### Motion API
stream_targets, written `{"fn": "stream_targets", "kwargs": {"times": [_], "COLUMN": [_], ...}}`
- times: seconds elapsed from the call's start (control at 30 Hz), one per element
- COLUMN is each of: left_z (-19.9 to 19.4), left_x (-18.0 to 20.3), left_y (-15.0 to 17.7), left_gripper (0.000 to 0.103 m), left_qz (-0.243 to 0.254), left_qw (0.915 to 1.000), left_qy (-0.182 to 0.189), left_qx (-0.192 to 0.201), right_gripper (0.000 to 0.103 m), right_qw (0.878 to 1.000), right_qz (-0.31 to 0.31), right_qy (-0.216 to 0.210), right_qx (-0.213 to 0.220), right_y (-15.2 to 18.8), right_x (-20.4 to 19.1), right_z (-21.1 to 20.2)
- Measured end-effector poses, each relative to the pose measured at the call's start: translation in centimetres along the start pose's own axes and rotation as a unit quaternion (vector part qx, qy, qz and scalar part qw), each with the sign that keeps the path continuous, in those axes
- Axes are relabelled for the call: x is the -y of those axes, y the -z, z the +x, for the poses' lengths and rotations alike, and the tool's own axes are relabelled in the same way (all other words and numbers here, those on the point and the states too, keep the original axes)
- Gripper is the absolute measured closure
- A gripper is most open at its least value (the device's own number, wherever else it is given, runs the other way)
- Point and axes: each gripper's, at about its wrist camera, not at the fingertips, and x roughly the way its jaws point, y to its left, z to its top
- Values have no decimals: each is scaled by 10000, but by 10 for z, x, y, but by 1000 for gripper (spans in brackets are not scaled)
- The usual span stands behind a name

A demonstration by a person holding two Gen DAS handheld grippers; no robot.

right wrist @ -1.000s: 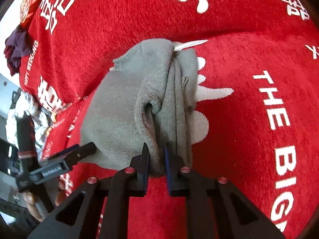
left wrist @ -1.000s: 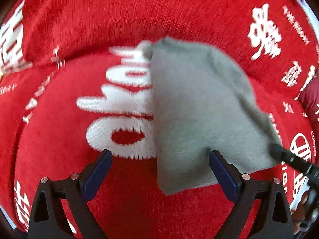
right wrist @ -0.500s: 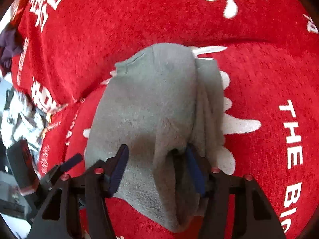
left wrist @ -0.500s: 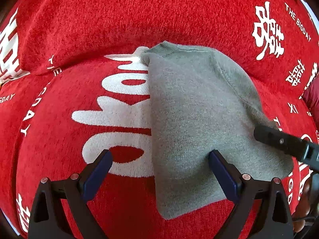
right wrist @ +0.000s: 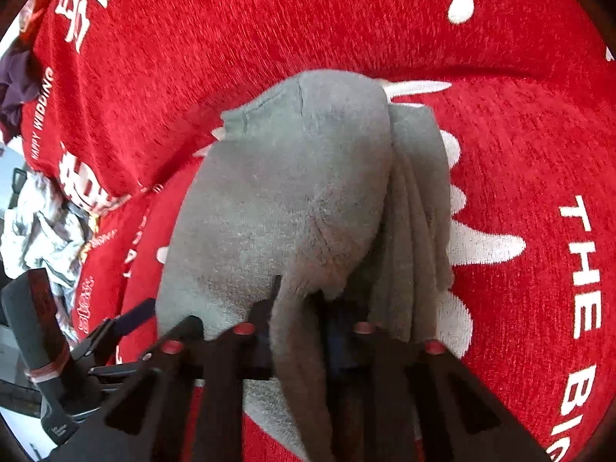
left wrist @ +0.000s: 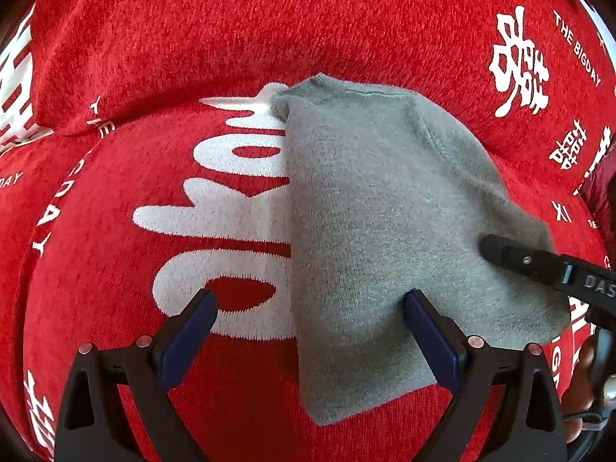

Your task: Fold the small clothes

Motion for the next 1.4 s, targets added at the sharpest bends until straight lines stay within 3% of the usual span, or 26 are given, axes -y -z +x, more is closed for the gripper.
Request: {"fn": "stream_targets", "kwargs": {"times": [0.13, 0.2, 0.3, 0.33, 0.43, 0.6, 0.7, 0.83, 0.87, 0.9, 0.97, 1.0, 1.1, 1.23, 1.3, 1.37, 1.4], "left_z": [-8, -2, 13, 12, 1, -1, 12, 24, 25, 26, 23, 20, 21, 33, 23, 8, 4], "left_x": [3, 6, 11, 13, 13, 4, 3, 5, 4, 2, 1, 2, 10, 21, 22, 17, 13], "left_y": [-3, -3, 0, 1, -2, -18, -21, -16, -15, -15, -16, -17, -17, -13, -17, -28, -35], "left_gripper": [5, 5, 5, 5, 5, 5, 5, 5, 5, 5, 5, 5, 5, 2, 2, 2, 2], "left_qz": [53, 122, 240, 254, 269, -24, -107, -121, -171, -208, -228, -210, -18, 19, 175, 154, 93], "left_qw": [9999, 9999, 9990, 9991, 9993, 9993, 9990, 9985, 9981, 9978, 9976, 9977, 9982, 9971, 9980, 9989, 9991], "left_qy": [106, 102, 91, 77, 192, 359, 371, 419, 469, 504, 529, 536, 504, 455, 374, 364, 386], "left_qx": [101, -46, -365, -324, -170, -49, -225, -320, -350, -373, -392, -347, -330, -603, -483, -242, -146], "right_gripper": [93, 93, 93, 93, 80, 31, 31, 32, 41, 72, 93, 95, 95, 91, 60, 49, 49], "right_qw": [9982, 9978, 9997, 9998, 9994, 9970, 9977, 9988, 9988, 9990, 9989, 9989, 9975, 9962, 9941, 9937, 9942], "right_qz": [-297, -245, -30, 115, 262, -12, 80, 400, 442, 393, 119, 40, 53, 727, 1015, 1005, 838], "right_qy": [-71, -42, 142, 5, -184, 164, 125, 263, 199, 196, 453, 397, 474, 347, 221, 384, 459], "right_qx": [509, 610, 173, 137, 127, 758, 664, 118, 13, -63, 20, 230, 522, 318, 303, 314, 495], "right_y": [4, 7, 12, 14, 6, -26, -53, -83, -87, -88, -90, -89, -79, -67, -66, -69, -71], "right_x": [-12, -7, 14, 22, 25, 22, 25, 40, 41, 39, 31, 28, 33, 70, 78, 76, 70], "right_z": [-29, -35, -12, -7, -18, -49, -35, 10, 22, 29, 31, 22, 8, 26, 22, 10, 0]}}
